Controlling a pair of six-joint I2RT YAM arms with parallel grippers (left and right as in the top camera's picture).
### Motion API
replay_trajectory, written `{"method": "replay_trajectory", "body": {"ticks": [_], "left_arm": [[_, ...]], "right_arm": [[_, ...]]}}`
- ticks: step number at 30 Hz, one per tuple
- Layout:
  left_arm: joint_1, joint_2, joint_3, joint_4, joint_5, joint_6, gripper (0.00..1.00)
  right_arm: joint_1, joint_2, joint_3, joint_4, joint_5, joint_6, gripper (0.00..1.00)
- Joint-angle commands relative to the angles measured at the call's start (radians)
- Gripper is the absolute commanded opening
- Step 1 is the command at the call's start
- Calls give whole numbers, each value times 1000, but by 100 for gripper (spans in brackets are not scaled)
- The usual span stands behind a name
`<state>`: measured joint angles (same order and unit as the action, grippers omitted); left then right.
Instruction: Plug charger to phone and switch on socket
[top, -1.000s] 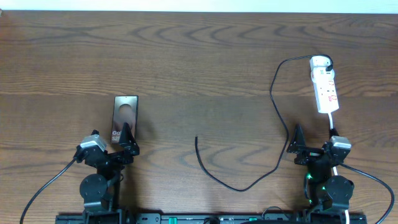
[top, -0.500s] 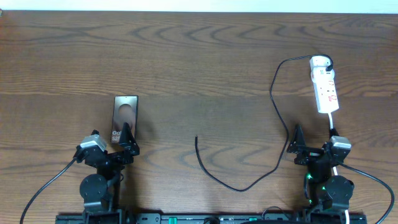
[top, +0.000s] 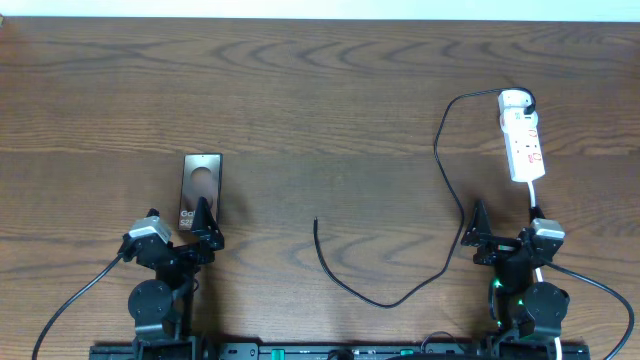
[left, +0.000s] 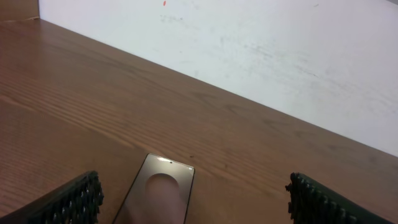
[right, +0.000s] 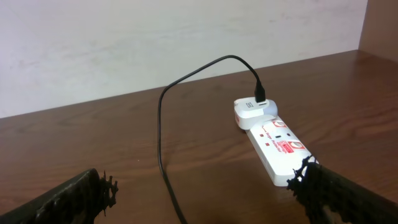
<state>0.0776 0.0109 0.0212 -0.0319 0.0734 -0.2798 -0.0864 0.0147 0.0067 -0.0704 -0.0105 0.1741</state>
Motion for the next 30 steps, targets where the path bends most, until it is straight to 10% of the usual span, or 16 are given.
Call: {"method": "replay_trajectory", "body": {"ticks": [1,20,30], "left_arm": [[0,-5,-17,-34,20,17,93],[3,7,-8,24,22,61,93],[3,267,411,-123,20,240,93]], "right_arm": [[-5,-6,-1,-5,8,-15,99],[-5,-6,-1,-5,8,-15,99],[-5,-6,-1,-5,8,-15,99]]}}
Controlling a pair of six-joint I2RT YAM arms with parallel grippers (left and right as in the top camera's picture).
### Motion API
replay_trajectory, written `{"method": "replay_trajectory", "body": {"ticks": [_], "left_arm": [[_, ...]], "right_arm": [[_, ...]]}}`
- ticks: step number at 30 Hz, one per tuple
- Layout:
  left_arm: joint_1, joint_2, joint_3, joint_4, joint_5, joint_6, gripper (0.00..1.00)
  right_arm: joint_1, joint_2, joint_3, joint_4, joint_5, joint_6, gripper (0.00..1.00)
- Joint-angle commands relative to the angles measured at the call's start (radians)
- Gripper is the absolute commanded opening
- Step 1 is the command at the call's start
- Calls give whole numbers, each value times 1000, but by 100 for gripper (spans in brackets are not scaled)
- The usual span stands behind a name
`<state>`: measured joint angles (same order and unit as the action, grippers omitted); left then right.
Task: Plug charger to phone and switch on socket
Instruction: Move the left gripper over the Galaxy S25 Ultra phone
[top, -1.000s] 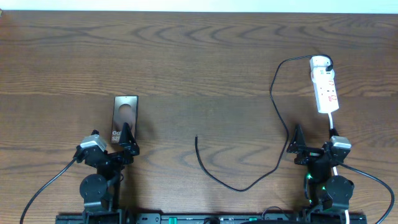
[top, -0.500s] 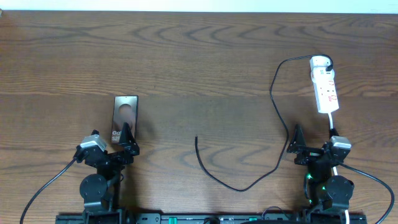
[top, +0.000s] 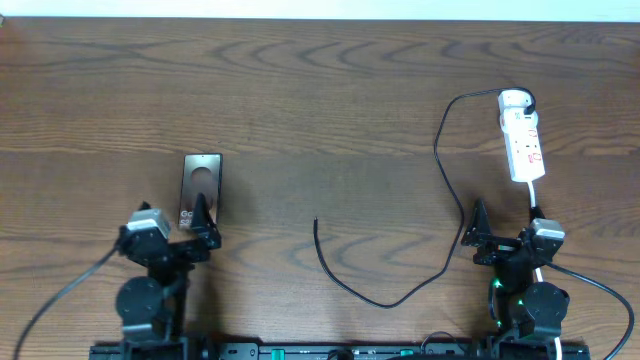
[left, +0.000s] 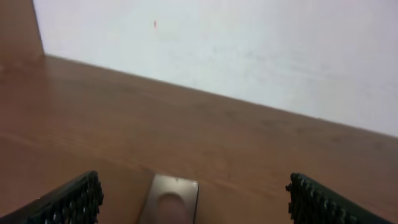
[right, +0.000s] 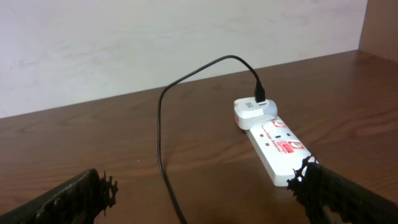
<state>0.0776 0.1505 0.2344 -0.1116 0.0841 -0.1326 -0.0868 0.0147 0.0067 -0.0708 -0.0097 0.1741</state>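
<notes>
The phone (top: 202, 184) lies flat on the table, dark with a shiny face. In the left wrist view the phone (left: 171, 199) shows blurred at the bottom edge. My left gripper (top: 182, 230) stands open just behind the phone's near end, its fingers (left: 69, 200) wide apart with nothing between them. The white socket strip (top: 523, 140) lies at the far right with a charger plug (right: 251, 111) in its far end. The black cable (top: 441, 160) runs from that plug across the table to a free end (top: 316, 223). My right gripper (top: 508, 236) is open near the strip's near end (right: 281, 152).
A white wall (right: 155, 43) stands beyond the table's far edge. The cable's loop (top: 400, 298) lies on the table between the two arms. A white lead (top: 540, 195) runs from the strip back past the right arm.
My left arm has shifted and turned a little. Its wrist view now faces the wall more squarely, and the phone sits lower and smaller in it. The right arm, cable and strip are unchanged.
</notes>
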Motion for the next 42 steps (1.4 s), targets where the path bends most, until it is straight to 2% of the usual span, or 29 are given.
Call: {"method": "replay_trajectory", "body": {"ticks": [1,3,11,15,21,31,32,33,34,35,36,37,38,42], "left_arm": [[3,192,272,-80,9,92,93],[3,325,426,-170,10,92,93],[3,977,1214,-777,65,96,93],[3,1211,1431,-989,66,99,93],[3,1434,1480,-1113,65,126,93],[3,1680,1480,-1122,61,125,93],[3,1695,1480,-1123,56,126,90],[3,1708,1479,-1122,55,126,75],[3,1718,1479,-1122,55,126,65],[3,1729,1477,-1122,55,126,61],[3,1738,1477,-1122,55,126,62],[3,1744,1477,-1122,55,126,92],[3,1752,1476,-1122,54,126,99],[3,1771,1455,-1122,55,182,98]], "right_arm": [[-4,-6,-1,-4,7,-15,99],[-4,-6,-1,-4,7,-15,99],[-4,-6,-1,-4,7,-15,99],[-4,-6,-1,-5,7,-15,99],[-4,-6,-1,-4,7,-15,99],[-4,-6,-1,-4,7,-15,99],[-4,-6,-1,-4,7,-15,99],[-4,-6,-1,-4,7,-15,99],[-4,-6,-1,-5,7,-15,99],[-4,-6,-1,-4,7,-15,99],[-4,-6,-1,-4,7,-15,99],[-4,-6,-1,-4,7,-15,99],[-4,-6,-1,-4,7,-15,99],[-4,-5,-1,-5,7,-15,99]]}}
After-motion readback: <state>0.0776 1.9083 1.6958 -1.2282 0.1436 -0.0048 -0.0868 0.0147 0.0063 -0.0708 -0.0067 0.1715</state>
